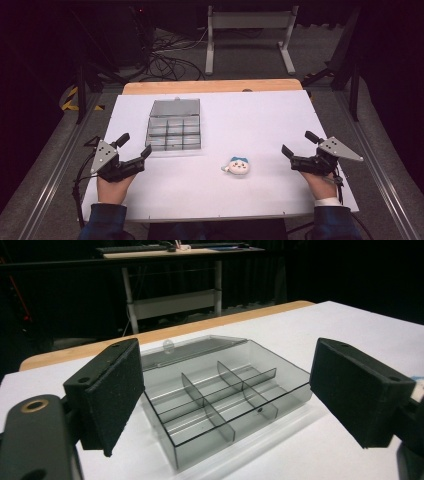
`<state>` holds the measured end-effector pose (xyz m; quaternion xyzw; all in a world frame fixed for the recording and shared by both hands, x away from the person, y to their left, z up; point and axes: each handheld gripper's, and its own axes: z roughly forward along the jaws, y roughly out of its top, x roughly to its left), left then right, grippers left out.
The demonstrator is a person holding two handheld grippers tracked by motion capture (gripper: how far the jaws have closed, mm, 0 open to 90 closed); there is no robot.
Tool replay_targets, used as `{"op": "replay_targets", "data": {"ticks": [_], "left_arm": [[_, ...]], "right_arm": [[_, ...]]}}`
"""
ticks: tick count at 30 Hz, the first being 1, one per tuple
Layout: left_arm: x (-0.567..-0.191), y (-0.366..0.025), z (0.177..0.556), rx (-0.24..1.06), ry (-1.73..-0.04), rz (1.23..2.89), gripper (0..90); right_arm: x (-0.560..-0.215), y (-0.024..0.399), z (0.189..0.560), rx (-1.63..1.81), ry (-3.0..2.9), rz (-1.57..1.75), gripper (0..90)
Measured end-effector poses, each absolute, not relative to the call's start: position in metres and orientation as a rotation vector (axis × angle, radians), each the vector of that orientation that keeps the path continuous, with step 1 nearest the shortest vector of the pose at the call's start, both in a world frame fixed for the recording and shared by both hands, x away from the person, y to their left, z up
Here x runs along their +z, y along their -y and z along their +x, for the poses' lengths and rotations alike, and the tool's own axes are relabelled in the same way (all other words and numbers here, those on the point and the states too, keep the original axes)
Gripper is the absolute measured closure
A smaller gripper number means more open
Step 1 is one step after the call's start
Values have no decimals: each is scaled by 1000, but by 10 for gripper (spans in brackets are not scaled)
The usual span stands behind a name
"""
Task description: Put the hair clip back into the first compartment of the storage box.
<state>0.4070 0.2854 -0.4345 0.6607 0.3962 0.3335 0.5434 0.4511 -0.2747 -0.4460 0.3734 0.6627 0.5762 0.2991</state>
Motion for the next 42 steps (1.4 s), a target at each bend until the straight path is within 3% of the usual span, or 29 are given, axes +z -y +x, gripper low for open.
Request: {"op": "replay_targets", "data": {"ticks": [42], "left_arm": [[-451, -188, 427, 626, -805, 1807, 194]], "right_arm": [[-443, 270, 446, 1514, -1782, 942, 1]]}}
